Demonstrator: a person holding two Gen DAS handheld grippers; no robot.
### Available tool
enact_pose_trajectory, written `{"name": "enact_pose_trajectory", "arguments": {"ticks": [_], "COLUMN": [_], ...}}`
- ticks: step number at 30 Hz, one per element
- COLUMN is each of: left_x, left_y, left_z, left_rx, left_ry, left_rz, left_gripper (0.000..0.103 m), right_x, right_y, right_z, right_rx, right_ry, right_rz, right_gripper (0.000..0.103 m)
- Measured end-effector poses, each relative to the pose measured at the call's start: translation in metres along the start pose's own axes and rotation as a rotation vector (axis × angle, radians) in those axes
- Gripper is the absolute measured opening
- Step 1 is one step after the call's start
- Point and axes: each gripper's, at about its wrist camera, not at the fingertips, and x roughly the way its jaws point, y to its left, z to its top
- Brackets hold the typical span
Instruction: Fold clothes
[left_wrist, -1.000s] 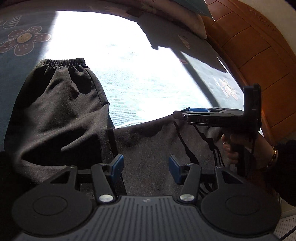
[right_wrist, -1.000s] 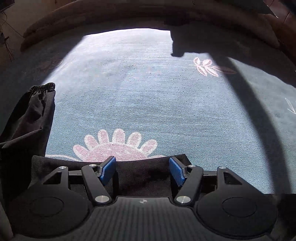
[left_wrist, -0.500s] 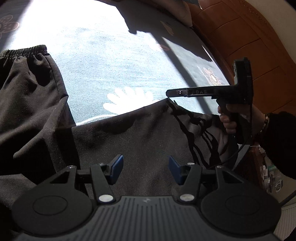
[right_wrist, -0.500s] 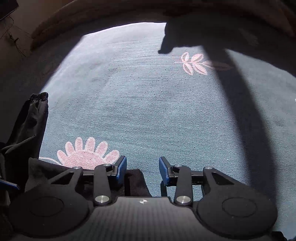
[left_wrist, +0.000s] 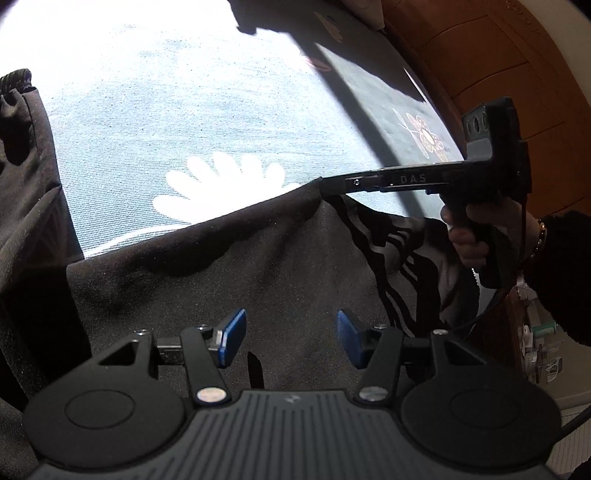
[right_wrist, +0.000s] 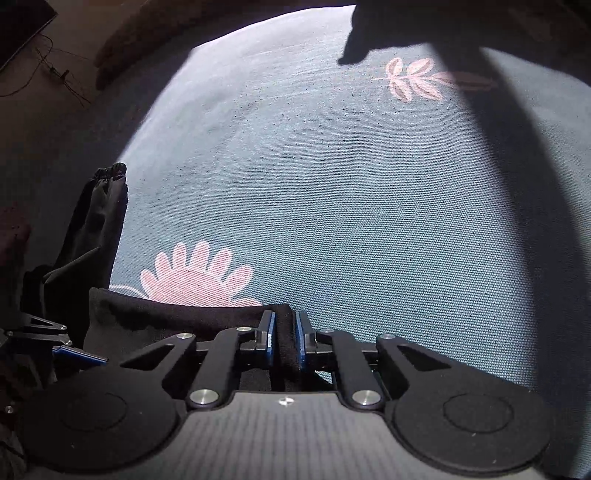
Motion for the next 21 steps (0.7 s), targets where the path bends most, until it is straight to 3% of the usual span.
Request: {"name": "enact_pose_trajectory", "arguments": {"ticks": [4, 11, 13, 16, 18, 21], "left_x": [0.008, 0.024, 0.023, 0.020, 0.017, 0.009], "left_y": [-0.004, 0.000, 0.002, 0.000, -0.006, -0.021], "left_z": [0.005, 0.004, 0.004, 0.004, 0.003, -0.004], "left_rx": [0.022, 0.045, 0.051, 0.062, 0.084, 0.143], "left_ry": [0.019, 0.072, 0.071, 0.067, 0.064, 0.060], "left_rz": [0.004, 0.065, 0.064, 0.085, 0.119, 0.103], "left_gripper": [0.054, 0.056, 0.057, 0.058, 0.056, 0.055], "right_x": [-0.024, -0.041, -0.038, -0.027, -0.036, -0.054], "right_y": [-0.004, 0.026, 0.034, 0.043, 0.051, 0.064], "right_z": [0.004, -0.051, -0.075, -0.104, -0.110, -0.123], "right_rx": [0.058, 0.016, 0.013, -0.033, -0.040, -0.037], "right_ry": [-0.089, 0.021, 0.071, 0.116, 0.086, 0.046], "right_rz": [-0.009, -0.049, -0.066, -0.149, -0.182, -0.184], "right_gripper": [0.011, 0.016, 0.029, 0.029, 0.029, 0.032]}}
